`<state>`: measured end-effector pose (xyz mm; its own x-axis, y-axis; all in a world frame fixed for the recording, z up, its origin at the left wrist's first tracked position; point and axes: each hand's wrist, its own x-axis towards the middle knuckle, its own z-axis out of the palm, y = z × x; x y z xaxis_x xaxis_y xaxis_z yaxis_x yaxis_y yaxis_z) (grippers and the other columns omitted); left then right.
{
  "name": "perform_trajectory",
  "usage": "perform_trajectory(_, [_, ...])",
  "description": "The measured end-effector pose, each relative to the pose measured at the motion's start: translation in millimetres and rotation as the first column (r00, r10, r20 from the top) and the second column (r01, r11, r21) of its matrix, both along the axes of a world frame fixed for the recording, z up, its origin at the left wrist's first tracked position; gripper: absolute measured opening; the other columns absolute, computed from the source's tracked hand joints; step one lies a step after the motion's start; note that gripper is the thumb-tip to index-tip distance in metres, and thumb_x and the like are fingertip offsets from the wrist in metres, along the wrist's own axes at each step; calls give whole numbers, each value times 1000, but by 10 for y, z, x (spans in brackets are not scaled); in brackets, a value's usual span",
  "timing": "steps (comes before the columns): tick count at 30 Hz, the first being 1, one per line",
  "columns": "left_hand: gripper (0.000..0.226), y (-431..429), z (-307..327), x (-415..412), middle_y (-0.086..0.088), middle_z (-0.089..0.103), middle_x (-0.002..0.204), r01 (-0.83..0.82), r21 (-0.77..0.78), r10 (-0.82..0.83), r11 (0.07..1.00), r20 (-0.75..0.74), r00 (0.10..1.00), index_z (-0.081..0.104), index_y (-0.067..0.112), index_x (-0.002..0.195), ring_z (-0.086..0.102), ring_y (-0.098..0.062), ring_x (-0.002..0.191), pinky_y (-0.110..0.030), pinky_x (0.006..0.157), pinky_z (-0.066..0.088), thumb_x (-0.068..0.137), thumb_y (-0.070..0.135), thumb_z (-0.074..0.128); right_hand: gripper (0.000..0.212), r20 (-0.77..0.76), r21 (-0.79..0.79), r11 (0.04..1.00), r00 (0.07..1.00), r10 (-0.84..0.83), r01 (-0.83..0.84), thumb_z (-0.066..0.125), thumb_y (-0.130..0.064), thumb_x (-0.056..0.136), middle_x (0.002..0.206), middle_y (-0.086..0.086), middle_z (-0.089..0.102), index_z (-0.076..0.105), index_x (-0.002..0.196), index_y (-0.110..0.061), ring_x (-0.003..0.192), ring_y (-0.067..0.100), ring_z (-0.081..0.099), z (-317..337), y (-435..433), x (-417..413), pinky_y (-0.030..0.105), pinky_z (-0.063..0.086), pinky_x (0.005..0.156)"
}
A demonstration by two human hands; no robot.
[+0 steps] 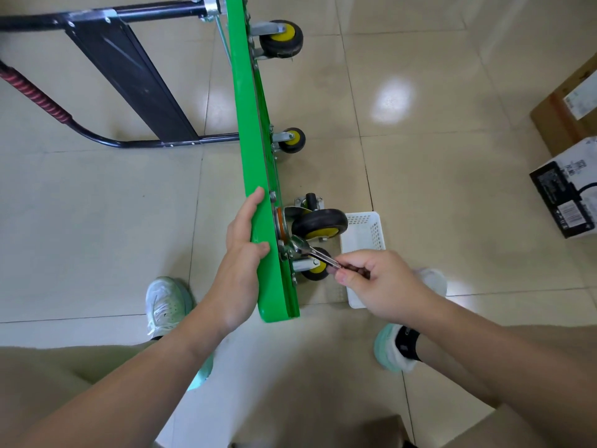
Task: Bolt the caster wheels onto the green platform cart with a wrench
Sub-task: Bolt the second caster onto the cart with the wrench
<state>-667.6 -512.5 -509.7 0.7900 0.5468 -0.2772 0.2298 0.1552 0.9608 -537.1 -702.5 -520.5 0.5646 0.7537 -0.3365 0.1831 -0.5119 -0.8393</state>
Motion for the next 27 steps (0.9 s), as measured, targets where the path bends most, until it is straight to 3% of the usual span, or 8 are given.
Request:
perform_trajectory(5, [75,-34,24,-13,4,36,162,-1,20,1,1000,7,1000,47,73,132,41,-19,146,-52,120,35,74,26,45,14,-66,10,995,993,-98,99,65,-17,96,49,-18,47,77,97,-23,50,1,40,-103,10,-135,13,28,52])
perform_trajectory(9, [76,-51,27,-7,6,36,162,-22,32,22,999,3,1000,47,69,133,40,-17,146,-51,120,36,77,18,40,14,-110,15,999,993,-41,43,62,-16,98,45,-21,46,76,98,-19,46,-2,42,-114,57,-170,10,29,50])
perform_trajectory(12, [76,-47,24,-8,9,36,161,-11,34,10,999,7,1000,46,72,132,39,-16,147,-51,120,36,78,19,40,15,-149,12,999,988,-32,34,63,-19,97,49,-22,50,74,93,-28,47,-2,42,-165,88,-195,9,29,52])
perform_trajectory(16, [78,-69,43,22,7,36,161,-41,7,41,999,-9,999,45,62,136,43,-14,143,-48,118,40,74,16,38,18,-225,1,1000,974,-7,8,62,-23,97,72,-6,65,77,96,-34,69,6,55,-247,152,-226,36,55,77])
perform_trajectory(19, [77,-76,51,18,8,36,160,-41,15,41,999,2,999,44,62,136,42,-13,144,-47,120,38,75,16,38,18,-269,3,999,962,45,-46,61,-28,97,87,12,71,77,102,-32,81,23,66,-269,232,-274,54,54,93])
perform_trajectory(21, [76,-77,56,13,8,35,160,-32,35,32,999,5,999,42,60,138,39,-11,146,-46,122,35,75,16,38,19,-314,0,1000,949,27,-29,63,-30,94,94,12,74,76,108,-28,91,31,72,-287,272,-310,58,54,91])
perform_trajectory(23, [76,-75,66,11,9,35,160,-28,46,28,999,1,1000,40,57,139,37,-10,146,-44,123,33,75,16,37,18,-339,-7,1000,941,15,-18,64,-28,94,94,10,76,76,108,-24,90,25,74,-283,288,-344,54,57,90])
perform_trajectory(27, [76,-67,67,10,7,35,160,-23,21,23,1000,-2,1000,42,59,137,39,-12,146,-46,122,34,74,16,38,16,-339,-11,1000,941,18,-23,64,-23,95,69,11,66,76,94,-13,63,18,60,-152,268,-390,39,53,71])
